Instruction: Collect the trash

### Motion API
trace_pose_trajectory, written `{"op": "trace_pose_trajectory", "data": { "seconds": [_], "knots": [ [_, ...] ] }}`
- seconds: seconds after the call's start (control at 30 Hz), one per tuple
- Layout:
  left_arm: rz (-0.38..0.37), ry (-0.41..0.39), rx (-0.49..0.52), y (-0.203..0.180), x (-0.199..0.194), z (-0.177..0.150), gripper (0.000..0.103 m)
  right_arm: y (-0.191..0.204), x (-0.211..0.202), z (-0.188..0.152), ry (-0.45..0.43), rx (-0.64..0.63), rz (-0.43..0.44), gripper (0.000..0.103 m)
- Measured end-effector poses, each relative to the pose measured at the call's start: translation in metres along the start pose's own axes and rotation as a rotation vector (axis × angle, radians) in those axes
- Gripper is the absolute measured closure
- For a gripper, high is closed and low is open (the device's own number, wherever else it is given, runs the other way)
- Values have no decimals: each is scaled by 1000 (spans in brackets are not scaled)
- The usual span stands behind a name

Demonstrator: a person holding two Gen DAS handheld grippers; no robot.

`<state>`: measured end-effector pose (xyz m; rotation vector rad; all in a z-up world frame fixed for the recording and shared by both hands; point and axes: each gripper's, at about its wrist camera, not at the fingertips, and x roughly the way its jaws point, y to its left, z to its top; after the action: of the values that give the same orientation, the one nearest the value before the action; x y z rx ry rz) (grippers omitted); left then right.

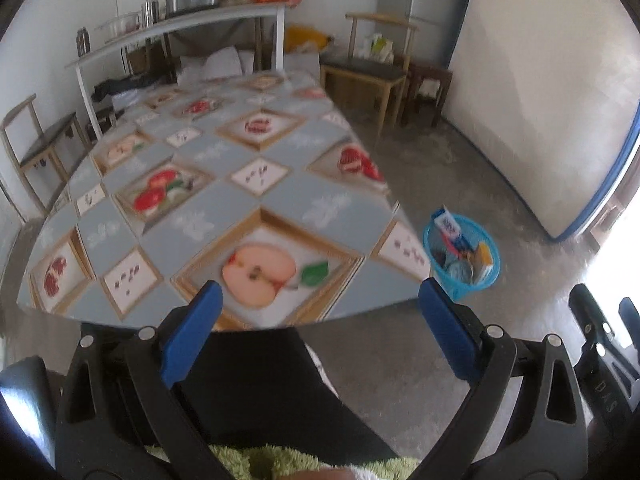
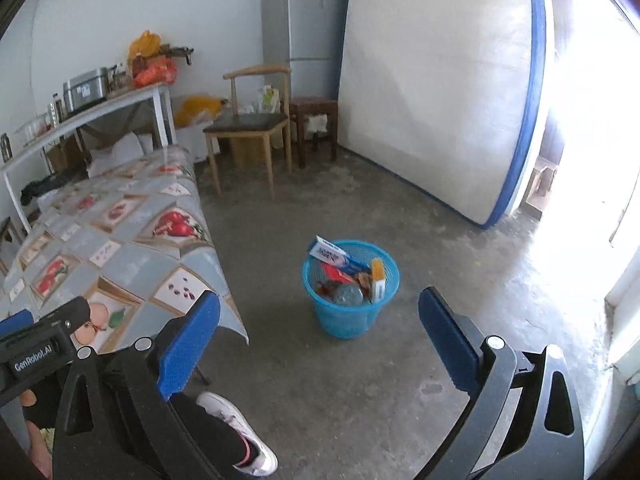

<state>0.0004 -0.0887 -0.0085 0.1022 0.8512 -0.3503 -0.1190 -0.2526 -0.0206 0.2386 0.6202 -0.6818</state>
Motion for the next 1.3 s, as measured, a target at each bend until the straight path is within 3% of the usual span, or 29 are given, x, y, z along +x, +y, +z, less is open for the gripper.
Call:
{"op": "trace_pose_trajectory", "data": {
  "seconds": [0.27,1.3],
  "knots": [
    [-1,8,23,-5,-4,-2,8,2,-1,3,-16,-21,-38,6],
    [49,-10,17,-5,-19,-4,8,-4,-1,-1,0,-29,-6,6]
  ]
}}
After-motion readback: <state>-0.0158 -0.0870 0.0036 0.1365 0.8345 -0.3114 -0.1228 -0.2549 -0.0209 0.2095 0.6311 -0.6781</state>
